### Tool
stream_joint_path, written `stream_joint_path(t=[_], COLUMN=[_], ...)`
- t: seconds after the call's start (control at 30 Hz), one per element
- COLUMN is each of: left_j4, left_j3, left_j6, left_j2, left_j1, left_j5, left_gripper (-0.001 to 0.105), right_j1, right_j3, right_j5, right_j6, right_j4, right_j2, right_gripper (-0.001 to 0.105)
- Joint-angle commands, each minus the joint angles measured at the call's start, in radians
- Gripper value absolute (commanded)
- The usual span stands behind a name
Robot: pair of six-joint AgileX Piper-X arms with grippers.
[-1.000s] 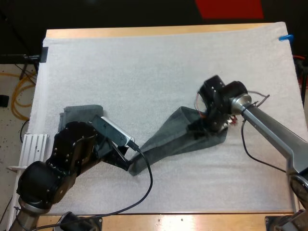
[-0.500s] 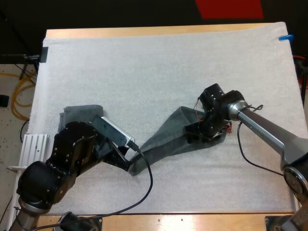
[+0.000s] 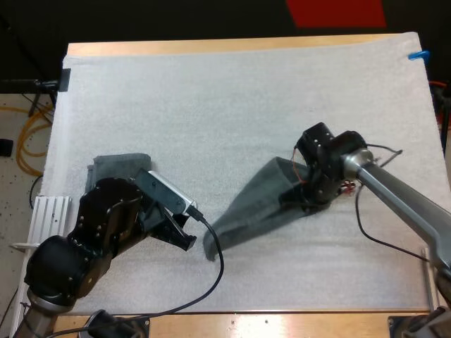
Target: Pick towel from pile fold and stack
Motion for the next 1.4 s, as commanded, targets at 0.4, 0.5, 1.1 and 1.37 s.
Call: stream_joint_path(t=[0.4,0.5,1.1,1.37], left_j4=[-0.007,-0.009,-0.009,-0.009], left_j3=[-0.002,-0.002,-0.002,-0.002], left_j6=[-0.009,-0.009,-0.005,-0.005], left_j2=[0.036,0.036,0.036,0.036], left_j1=[0.001,0.001,0.001,0.001], left_j5=[0.025,0.025,0.025,0.025], left_gripper=[0.057,0.057,0.057,0.057], right_j1=[0.249,0.314,0.264,0.032], right_j3=[0.147,0.206,0.028,-0.138], right_j5=[-0.016,-0.015,0.399,0.168], right_j6=[0.040,0.086,0.145,0.091], right_j4=[0.306,0.303,0.006,-0.441], right_j2=[-0.220,-0.244,-0.463,-0.443], right_gripper=[0.000,0.000,0.000,0.000])
